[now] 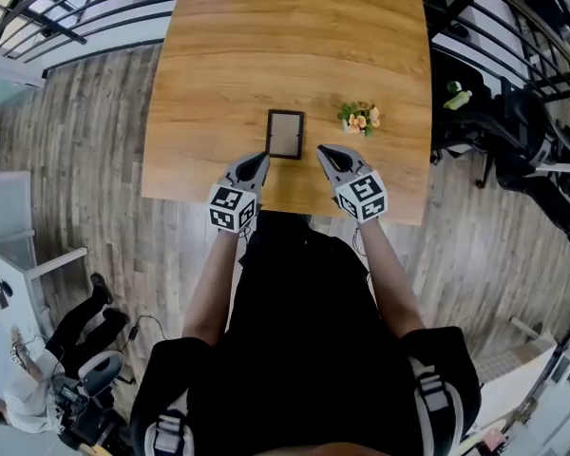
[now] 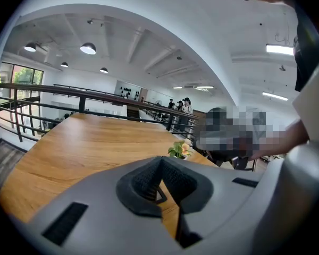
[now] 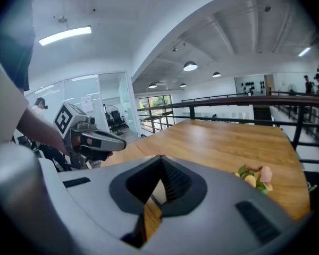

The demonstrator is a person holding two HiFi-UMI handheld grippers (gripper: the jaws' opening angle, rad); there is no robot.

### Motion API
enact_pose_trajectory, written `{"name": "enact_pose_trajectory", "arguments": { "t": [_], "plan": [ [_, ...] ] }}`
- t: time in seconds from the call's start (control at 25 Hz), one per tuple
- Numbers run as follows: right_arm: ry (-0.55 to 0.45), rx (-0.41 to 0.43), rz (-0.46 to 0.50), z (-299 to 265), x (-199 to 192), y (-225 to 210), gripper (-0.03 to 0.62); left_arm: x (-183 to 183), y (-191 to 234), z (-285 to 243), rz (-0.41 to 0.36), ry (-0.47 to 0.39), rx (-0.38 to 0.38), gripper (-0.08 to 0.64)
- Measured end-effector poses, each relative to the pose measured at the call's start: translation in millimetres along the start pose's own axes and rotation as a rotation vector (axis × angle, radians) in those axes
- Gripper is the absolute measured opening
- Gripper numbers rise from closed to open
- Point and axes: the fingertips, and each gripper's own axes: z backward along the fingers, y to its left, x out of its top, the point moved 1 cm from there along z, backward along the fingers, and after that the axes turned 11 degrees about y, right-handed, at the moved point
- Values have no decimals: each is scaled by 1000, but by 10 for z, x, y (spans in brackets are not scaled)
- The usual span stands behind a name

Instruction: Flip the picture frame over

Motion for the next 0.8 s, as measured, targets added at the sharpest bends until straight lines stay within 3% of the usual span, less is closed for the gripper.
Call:
{"name": "enact_pose_trajectory", "arguments": {
  "t": [0.8],
  "plan": [
    [91,35,-50,-393,-185,-140,6,-364,425,-525,63,142,24,23]
  ]
}}
